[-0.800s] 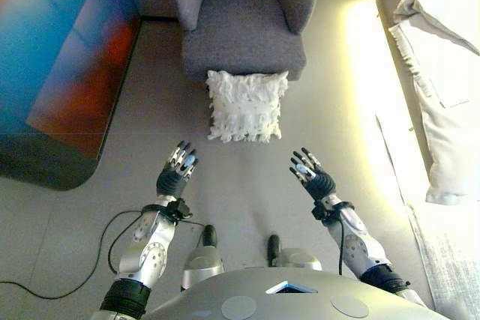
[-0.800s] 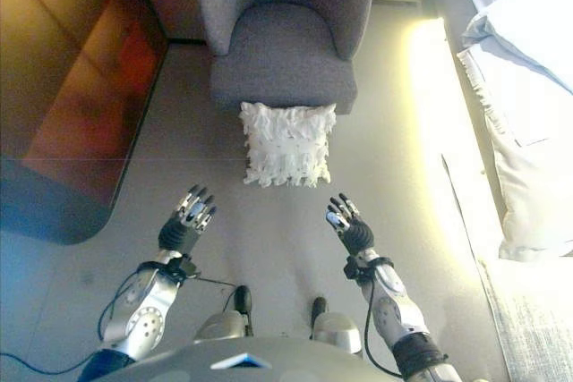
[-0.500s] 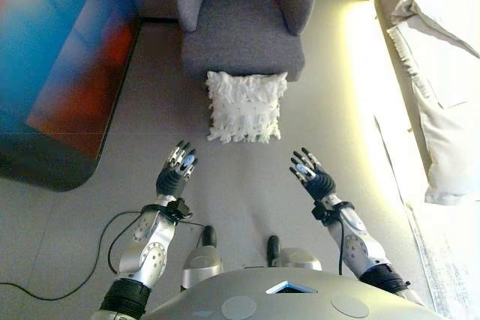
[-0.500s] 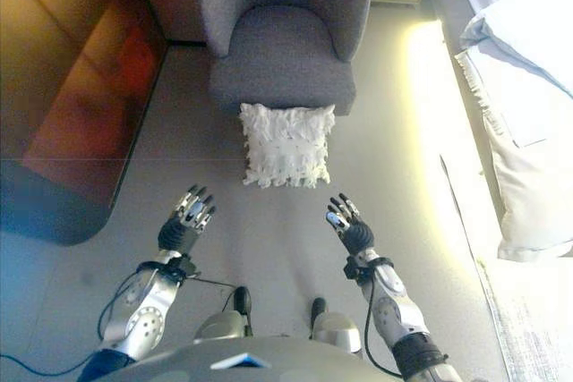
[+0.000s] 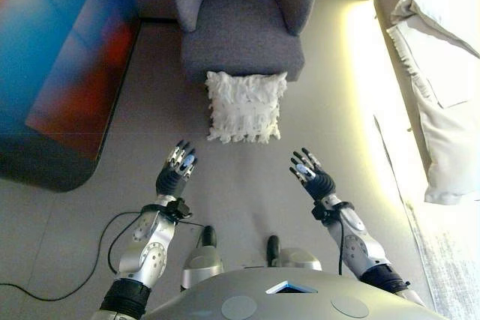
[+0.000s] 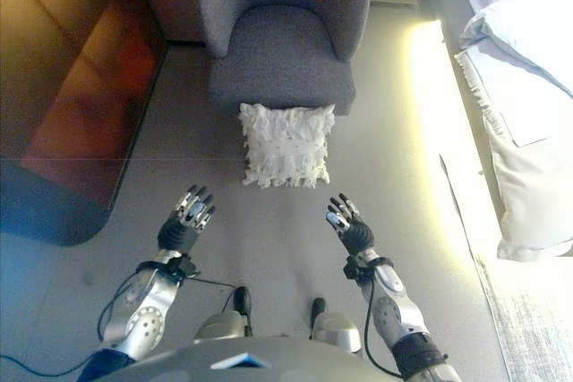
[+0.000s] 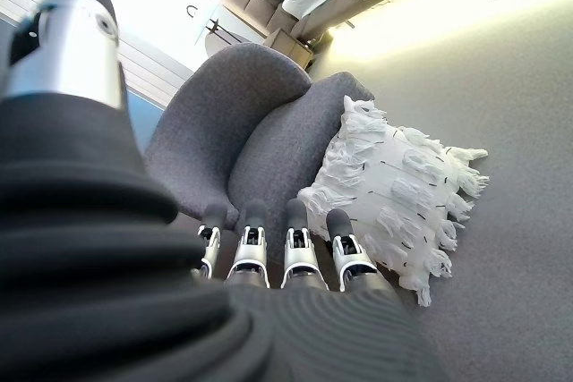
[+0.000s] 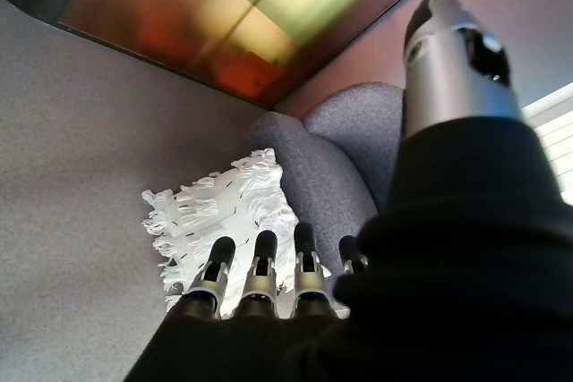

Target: Pick up the cushion and take it to the sofa

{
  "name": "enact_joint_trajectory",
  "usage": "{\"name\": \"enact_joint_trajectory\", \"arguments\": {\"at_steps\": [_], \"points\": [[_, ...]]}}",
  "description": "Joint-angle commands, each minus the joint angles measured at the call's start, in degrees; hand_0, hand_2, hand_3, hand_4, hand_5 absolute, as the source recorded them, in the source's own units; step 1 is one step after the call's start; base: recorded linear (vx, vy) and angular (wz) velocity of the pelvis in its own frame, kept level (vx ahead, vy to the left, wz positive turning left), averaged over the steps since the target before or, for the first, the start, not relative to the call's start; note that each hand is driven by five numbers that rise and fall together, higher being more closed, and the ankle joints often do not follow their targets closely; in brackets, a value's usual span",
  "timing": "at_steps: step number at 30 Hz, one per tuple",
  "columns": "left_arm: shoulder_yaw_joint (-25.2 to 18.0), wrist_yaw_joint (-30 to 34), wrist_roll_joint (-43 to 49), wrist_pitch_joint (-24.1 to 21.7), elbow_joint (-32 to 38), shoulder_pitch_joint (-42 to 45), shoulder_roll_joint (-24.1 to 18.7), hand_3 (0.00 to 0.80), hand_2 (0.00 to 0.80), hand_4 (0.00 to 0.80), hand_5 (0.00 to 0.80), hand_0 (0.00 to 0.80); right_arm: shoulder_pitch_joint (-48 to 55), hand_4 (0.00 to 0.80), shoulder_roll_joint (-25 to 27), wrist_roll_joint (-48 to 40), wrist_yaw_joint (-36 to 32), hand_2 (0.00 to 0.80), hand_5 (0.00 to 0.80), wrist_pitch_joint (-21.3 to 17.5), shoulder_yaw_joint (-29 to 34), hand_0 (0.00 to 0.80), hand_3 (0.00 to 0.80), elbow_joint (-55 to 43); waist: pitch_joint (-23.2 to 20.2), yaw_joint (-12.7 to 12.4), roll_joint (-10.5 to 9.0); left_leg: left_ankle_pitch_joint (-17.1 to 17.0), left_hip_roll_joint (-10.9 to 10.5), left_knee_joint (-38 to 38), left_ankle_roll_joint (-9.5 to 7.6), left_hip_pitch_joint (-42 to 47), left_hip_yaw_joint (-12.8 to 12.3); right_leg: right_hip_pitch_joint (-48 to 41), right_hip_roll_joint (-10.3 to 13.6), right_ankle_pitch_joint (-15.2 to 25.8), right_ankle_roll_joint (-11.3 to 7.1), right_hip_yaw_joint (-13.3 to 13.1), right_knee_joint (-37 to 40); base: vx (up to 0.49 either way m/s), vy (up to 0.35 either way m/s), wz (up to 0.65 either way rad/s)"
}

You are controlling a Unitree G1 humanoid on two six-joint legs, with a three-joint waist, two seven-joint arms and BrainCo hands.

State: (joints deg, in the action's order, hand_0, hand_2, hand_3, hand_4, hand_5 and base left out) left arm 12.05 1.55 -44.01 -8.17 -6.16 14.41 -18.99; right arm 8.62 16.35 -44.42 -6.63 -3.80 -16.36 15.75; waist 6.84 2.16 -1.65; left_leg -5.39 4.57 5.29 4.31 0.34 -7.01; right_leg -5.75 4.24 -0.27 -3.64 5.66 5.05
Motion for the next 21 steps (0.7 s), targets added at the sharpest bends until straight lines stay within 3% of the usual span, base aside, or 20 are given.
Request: {"name": "enact_joint_trajectory", "arguments": {"at_steps": [1, 14, 17, 21], "points": [[-1.1, 1.0, 0.3, -3.2, 1.2, -2.8, -0.4, 0.0, 0.0, 0.0, 0.0, 0.0, -2.0, 0.0, -0.7, 0.7, -0.2, 0.0, 0.0, -3.6, 1.2, 0.0, 0.0, -5.1, -0.5, -0.7, 0.64, 4.7, 0.7, -1.8, -1.06, 0.9, -2.7, 4.5, 2.2, 1.9, -4.32, 1.9, -2.3, 0.0, 0.0, 0.0], [-1.2, 1.6, -0.2, -2.7, 1.3, -1.0, -0.3, 0.0, 0.0, 0.0, 0.0, 0.0, -0.9, 0.0, -0.7, 0.6, 0.2, 0.0, 0.0, -2.6, 1.8, 0.0, 0.0, -5.5, -0.5, -0.9, 0.03, 6.1, 0.5, -3.4, -1.34, 1.4, -3.5, 3.6, 3.8, 1.5, -5.13, 2.4, -3.2, 0.015, 0.029, 0.0], [-2.0, 1.5, -0.5, -2.6, 2.0, 0.7, -0.3, 0.0, 0.0, 0.0, 0.0, 0.0, 0.5, 0.0, -0.5, 1.0, -0.7, 0.0, 0.0, -0.8, 2.3, 0.0, 0.0, -6.4, -0.9, -1.0, -0.5, 7.4, 0.1, -6.0, -1.68, 0.9, -4.0, 3.4, 4.6, 1.3, -5.33, 1.9, -3.7, 0.068, 0.075, -0.07], [-3.0, 1.4, -0.9, -2.3, 2.3, 0.4, -0.7, 0.0, 0.0, 0.0, 0.0, 0.0, 0.8, 0.0, -0.6, 0.4, -2.1, 0.0, 0.0, -1.3, 2.6, 0.0, 0.0, -5.6, -0.3, -1.3, -1.18, 9.0, -0.7, -11.1, -2.29, -1.7, -4.0, 3.8, 6.0, 1.1, -5.78, 0.7, -5.8, 0.015, 0.085, -0.06]]}}
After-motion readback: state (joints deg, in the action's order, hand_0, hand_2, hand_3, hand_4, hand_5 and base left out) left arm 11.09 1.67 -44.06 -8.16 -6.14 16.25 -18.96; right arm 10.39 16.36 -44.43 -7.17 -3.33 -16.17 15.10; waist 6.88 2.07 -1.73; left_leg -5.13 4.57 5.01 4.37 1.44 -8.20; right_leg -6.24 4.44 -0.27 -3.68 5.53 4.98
